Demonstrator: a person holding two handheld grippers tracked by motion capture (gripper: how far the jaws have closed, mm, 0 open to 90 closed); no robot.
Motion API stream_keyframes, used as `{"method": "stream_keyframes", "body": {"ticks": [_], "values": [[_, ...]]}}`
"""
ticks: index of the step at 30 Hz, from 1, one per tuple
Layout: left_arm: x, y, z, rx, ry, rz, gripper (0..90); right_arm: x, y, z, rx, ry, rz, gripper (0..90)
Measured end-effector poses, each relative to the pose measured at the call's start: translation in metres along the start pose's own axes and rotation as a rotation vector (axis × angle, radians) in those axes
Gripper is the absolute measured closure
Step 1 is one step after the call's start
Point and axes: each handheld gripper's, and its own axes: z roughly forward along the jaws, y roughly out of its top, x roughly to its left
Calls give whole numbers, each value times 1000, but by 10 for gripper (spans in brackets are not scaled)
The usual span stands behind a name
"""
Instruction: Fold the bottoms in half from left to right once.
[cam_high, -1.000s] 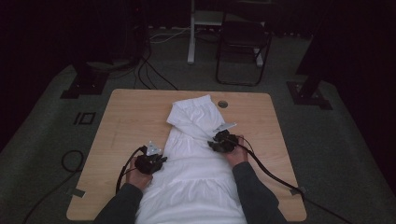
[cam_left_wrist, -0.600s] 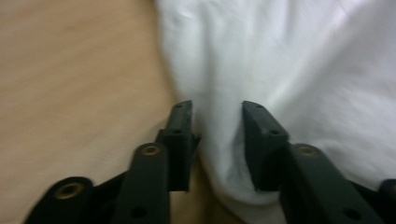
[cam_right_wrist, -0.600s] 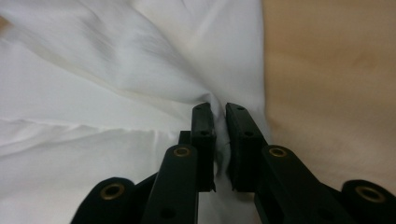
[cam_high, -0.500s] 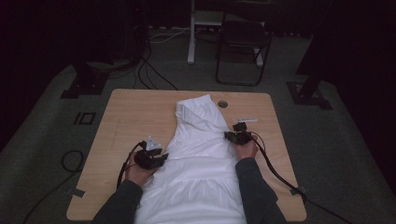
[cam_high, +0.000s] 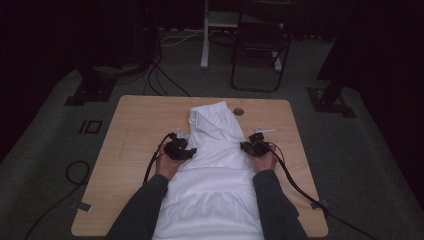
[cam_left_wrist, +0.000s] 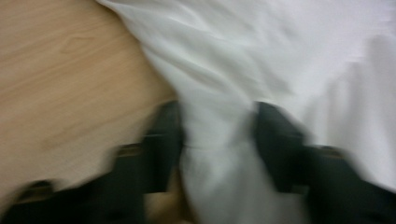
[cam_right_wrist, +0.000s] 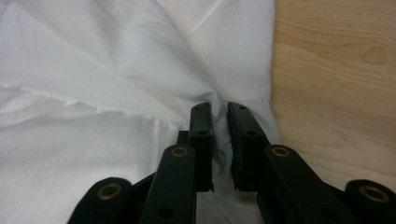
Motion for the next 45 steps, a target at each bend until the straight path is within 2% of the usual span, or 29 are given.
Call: {"method": "stream_keyframes", "body": {"ticks": [2,3,5,7,10,12,14,15,16,17,18,21,23,24,25,26,29,32,33,34,35,36,37,40,41,42,43,44,45], "values": [[-5,-4,-6,4,3,30,751,1,-4,-3,1,8,-17,806],[-7,-7,-8,10,4,39,773,4,-8,-8,9,14,-34,807],[-13,-13,-15,19,0,53,774,6,-10,-10,11,13,-45,807],[-20,-24,-24,16,-8,53,774,13,-18,-17,24,14,-77,808],[-33,-38,-38,27,-19,86,774,26,-34,-30,39,15,-130,816],[-42,-48,-49,42,-25,123,771,36,-48,-43,48,34,-151,823],[-47,-55,-55,39,-30,141,766,43,-59,-53,63,55,-161,823],[-48,-56,-56,38,-30,145,764,44,-61,-56,72,62,-162,806],[-49,-57,-56,36,-25,149,760,46,-62,-59,89,65,-162,749],[-49,-56,-56,34,-25,144,750,47,-59,-66,61,57,-175,581],[-49,-56,-55,31,-28,137,750,47,-59,-66,61,57,-175,581],[-50,-54,-53,28,-25,140,750,52,-44,-74,-25,58,-185,462],[-51,-53,-52,29,-21,142,749,59,-33,-72,-49,78,-207,433],[-51,-53,-52,30,-22,141,747,71,-20,-64,-55,98,-249,402],[-51,-53,-51,30,-21,141,747,71,-20,-64,-55,98,-249,402],[-51,-53,-51,30,-20,139,746,77,-15,-58,-48,108,-262,399],[-51,-52,-51,29,-18,138,742,91,-3,-40,-26,140,-318,404],[-51,-52,-51,29,-18,139,741,100,6,-25,-21,175,-336,389],[-51,-52,-51,29,-19,137,740,101,8,-19,-9,191,-342,404],[-50,-52,-51,30,-19,137,740,100,10,-14,13,199,-348,476],[-50,-52,-51,28,-21,135,739,98,12,-10,39,195,-368,657],[-50,-53,-51,29,-21,137,740,95,14,-9,50,167,-387,797],[-50,-53,-52,30,-21,139,740,91,16,-11,43,133,-383,876],[-50,-53,-52,35,-26,135,737,60,31,-30,-75,31,-254,893],[-51,-52,-52,42,-27,135,736,47,35,-33,-92,8,-207,892],[-51,-51,-52,47,-27,141,730,34,37,-34,-92,-5,-159,891],[-51,-50,-52,53,-35,138,695,12,36,-30,-80,2,-69,885],[-51,-50,-52,55,-41,139,695,12,36,-30,-80,2,-69,885],[-52,-49,-51,62,-48,142,666,5,34,-27,-79,11,-48,868]]}}
